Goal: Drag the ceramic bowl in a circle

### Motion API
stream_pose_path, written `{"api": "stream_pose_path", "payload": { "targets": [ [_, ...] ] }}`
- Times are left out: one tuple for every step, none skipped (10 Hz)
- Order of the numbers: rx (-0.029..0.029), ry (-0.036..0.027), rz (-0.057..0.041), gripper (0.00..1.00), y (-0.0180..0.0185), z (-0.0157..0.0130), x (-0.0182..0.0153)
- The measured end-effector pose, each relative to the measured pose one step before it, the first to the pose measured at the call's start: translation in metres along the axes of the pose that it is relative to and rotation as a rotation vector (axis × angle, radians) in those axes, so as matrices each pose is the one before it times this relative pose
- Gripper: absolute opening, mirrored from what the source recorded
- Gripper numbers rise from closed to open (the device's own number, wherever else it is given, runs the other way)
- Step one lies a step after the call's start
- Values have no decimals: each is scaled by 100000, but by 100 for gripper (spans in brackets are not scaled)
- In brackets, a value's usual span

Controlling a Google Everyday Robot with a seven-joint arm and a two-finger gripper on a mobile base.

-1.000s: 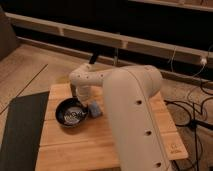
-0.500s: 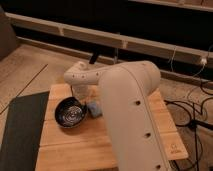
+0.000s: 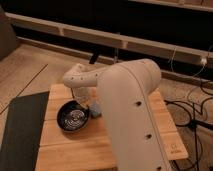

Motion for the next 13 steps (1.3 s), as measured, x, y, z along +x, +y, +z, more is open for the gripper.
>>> {"api": "stream_pose_path", "payload": {
  "targets": [
    [963, 697, 1667, 0, -707, -130, -350],
    [1303, 635, 1427, 0, -665, -217, -538],
    [1228, 381, 841, 0, -496, -281, -649],
    [887, 243, 364, 0, -483, -188, -563],
    [1208, -24, 324, 0, -694, -254, -824],
    [750, -1092, -899, 0, -638, -206, -1462],
    [-77, -718, -856, 0, 50, -62, -719],
    [-533, -1876, -3273, 0, 746, -116, -1606],
    [-1110, -1637, -4409, 0, 1440, 24, -1456],
    [-1025, -1011, -3712, 0, 1448, 1, -945],
    [-567, -1066, -3622, 0, 1426, 38, -702],
    [-792, -982, -2364, 0, 1172, 129, -150],
    [-1412, -335, -1231, 0, 1193, 185, 612]
  ]
}}
